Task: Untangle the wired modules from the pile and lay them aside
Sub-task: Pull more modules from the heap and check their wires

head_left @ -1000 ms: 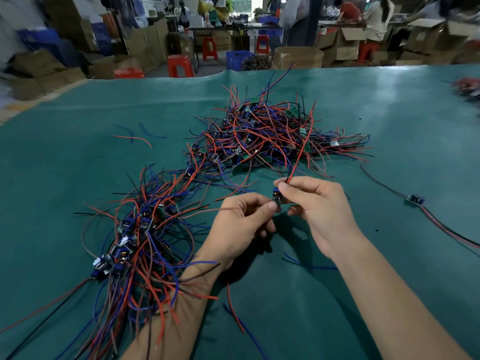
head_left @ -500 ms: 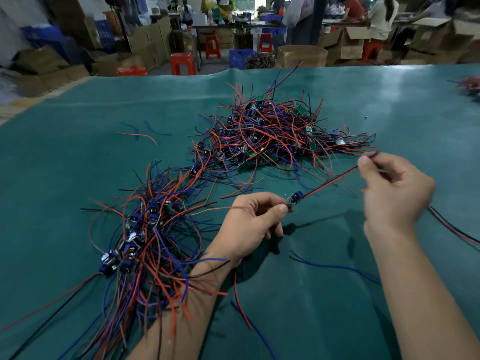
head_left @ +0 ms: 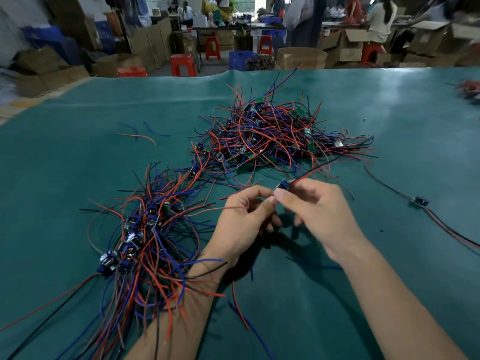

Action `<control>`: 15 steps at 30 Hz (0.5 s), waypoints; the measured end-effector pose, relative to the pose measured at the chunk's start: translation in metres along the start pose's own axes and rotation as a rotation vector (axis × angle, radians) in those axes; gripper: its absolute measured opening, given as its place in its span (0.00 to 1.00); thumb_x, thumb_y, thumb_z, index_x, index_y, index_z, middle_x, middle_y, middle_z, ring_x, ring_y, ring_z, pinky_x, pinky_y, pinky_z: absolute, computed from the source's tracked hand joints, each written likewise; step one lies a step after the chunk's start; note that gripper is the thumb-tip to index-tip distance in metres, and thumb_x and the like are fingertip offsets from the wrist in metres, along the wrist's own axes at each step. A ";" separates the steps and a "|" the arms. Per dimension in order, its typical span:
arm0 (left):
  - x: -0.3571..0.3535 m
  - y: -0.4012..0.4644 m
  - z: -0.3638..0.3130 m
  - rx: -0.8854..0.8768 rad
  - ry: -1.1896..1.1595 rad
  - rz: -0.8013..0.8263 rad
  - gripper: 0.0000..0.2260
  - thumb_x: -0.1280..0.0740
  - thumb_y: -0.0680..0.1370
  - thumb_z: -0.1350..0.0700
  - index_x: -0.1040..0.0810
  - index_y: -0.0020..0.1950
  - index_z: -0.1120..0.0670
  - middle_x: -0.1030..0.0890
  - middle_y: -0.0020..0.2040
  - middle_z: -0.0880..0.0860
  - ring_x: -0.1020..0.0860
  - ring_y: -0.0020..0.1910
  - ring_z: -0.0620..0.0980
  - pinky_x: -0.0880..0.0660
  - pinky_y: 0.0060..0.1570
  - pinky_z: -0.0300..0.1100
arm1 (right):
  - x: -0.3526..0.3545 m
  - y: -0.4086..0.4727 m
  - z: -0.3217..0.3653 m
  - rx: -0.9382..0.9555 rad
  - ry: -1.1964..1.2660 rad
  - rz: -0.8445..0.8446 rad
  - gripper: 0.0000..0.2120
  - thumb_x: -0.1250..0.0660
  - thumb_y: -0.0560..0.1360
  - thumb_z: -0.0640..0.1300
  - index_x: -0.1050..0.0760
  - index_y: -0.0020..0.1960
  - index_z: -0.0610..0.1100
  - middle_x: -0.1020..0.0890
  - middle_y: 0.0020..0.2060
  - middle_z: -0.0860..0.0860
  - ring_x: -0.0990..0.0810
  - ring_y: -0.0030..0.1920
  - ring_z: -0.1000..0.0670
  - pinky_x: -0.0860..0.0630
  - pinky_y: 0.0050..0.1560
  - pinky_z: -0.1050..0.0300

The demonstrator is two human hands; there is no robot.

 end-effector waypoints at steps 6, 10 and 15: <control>-0.005 -0.002 0.000 0.009 0.033 0.080 0.06 0.35 0.81 0.65 0.19 0.48 0.62 0.20 0.33 0.55 0.26 0.28 0.42 0.30 0.31 0.31 | 0.022 0.004 0.018 0.210 0.076 -0.236 0.07 0.24 0.74 0.39 0.16 0.39 0.48 0.17 0.34 0.53 0.26 0.32 0.55 0.28 0.34 0.61; -0.004 -0.002 0.000 0.003 0.098 0.097 0.06 0.34 0.80 0.66 0.18 0.46 0.60 0.19 0.35 0.55 0.24 0.31 0.40 0.30 0.33 0.29 | 0.043 0.003 0.072 0.281 0.332 -0.338 0.07 0.27 0.76 0.38 0.18 0.40 0.46 0.18 0.35 0.48 0.26 0.32 0.51 0.30 0.34 0.58; -0.003 -0.001 0.005 0.032 0.175 0.060 0.09 0.34 0.81 0.64 0.18 0.44 0.55 0.17 0.34 0.51 0.23 0.31 0.42 0.31 0.30 0.32 | 0.002 0.004 0.153 0.263 0.491 0.124 0.08 0.28 0.74 0.44 0.17 0.37 0.44 0.17 0.32 0.48 0.25 0.28 0.52 0.30 0.27 0.60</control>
Point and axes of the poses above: each hand's wrist, its own y-axis towards the middle knuckle, its own x-axis out of the back of the hand, z = x × y, the point moved 2 cm from there along y, towards the middle knuckle
